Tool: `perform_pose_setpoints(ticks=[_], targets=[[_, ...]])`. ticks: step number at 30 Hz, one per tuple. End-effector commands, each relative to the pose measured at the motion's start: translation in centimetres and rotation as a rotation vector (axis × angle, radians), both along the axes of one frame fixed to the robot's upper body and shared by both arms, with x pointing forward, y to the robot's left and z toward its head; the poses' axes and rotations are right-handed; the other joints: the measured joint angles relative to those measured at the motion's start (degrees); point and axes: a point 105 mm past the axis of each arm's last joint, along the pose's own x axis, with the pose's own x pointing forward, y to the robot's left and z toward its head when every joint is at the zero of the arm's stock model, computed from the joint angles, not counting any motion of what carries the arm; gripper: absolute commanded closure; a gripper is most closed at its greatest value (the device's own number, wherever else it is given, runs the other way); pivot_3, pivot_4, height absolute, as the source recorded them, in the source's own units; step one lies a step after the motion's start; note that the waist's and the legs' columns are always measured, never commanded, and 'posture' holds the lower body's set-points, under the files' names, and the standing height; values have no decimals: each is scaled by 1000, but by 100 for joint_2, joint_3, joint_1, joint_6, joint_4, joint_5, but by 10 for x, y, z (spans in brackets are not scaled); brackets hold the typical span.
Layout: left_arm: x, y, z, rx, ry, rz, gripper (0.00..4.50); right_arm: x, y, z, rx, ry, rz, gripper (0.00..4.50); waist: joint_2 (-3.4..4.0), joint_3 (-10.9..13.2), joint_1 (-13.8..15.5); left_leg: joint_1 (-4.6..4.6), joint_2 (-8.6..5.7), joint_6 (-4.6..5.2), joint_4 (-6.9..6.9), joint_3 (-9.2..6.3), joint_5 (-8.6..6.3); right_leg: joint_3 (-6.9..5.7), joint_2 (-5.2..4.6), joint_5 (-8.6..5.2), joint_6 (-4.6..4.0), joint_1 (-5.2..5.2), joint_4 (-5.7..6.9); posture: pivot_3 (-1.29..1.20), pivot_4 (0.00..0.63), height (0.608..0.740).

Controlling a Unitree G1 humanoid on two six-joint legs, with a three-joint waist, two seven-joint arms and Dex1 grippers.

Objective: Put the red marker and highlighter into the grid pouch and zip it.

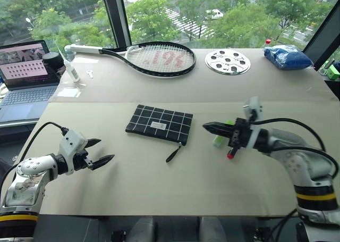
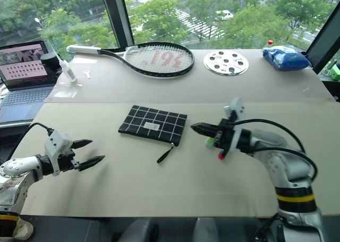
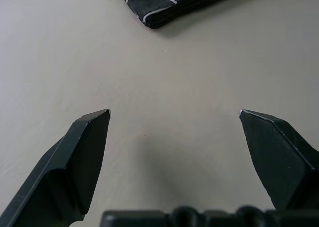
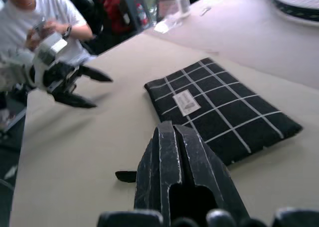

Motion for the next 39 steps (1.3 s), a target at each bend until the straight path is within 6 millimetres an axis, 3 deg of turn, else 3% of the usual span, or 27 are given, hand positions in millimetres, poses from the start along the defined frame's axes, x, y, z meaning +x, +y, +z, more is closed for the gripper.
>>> perform_pose_setpoints(ticks=[1,5,8,11,14,18,25,39], targets=[[17,-7,16,75,-98,-67,0,17,19,-2,-91,-116,8,4451,-3,0,1,0,0,0,0,-1,0,-1,0,0,0,1,2,0,150,740],[36,-13,20,125,-160,-94,0,36,38,-15,-188,-178,-5,4451,-7,0,-42,-1,7,-30,0,-1,17,-1,12,5,-6,-2,4,0,150,740],[49,-20,20,159,-198,-117,0,32,56,-42,-323,-207,64,4451,-7,0,-99,-6,13,-47,-4,-1,25,-1,20,5,-6,-7,-1,0,150,740],[59,-27,14,197,-210,-151,0,33,60,-68,-463,-246,97,4451,-7,0,-164,-10,16,-50,-5,-1,23,-1,25,5,-6,-12,-1,0,150,740],[66,-30,6,253,-221,-165,0,45,59,-77,-535,-288,54,4451,-11,-3,-194,-8,15,-51,-4,-1,22,-1,24,5,-6,-11,-3,0,150,740],[79,-26,-13,394,-247,-148,0,51,61,-80,-556,-331,34,4451,-11,-8,-166,9,19,-52,-5,-2,23,-1,29,5,-6,4,2,0,150,740],[87,-25,-22,453,-278,-154,0,45,57,-83,-549,-337,44,4451,2,-29,-150,30,29,-40,-4,-5,20,-1,39,14,-20,13,10,0,150,740],[76,-54,-19,437,-424,-380,0,42,56,-79,-510,-323,41,4451,10,-44,-160,38,31,-39,-3,-5,21,1,41,13,-19,7,61,0,150,740]])
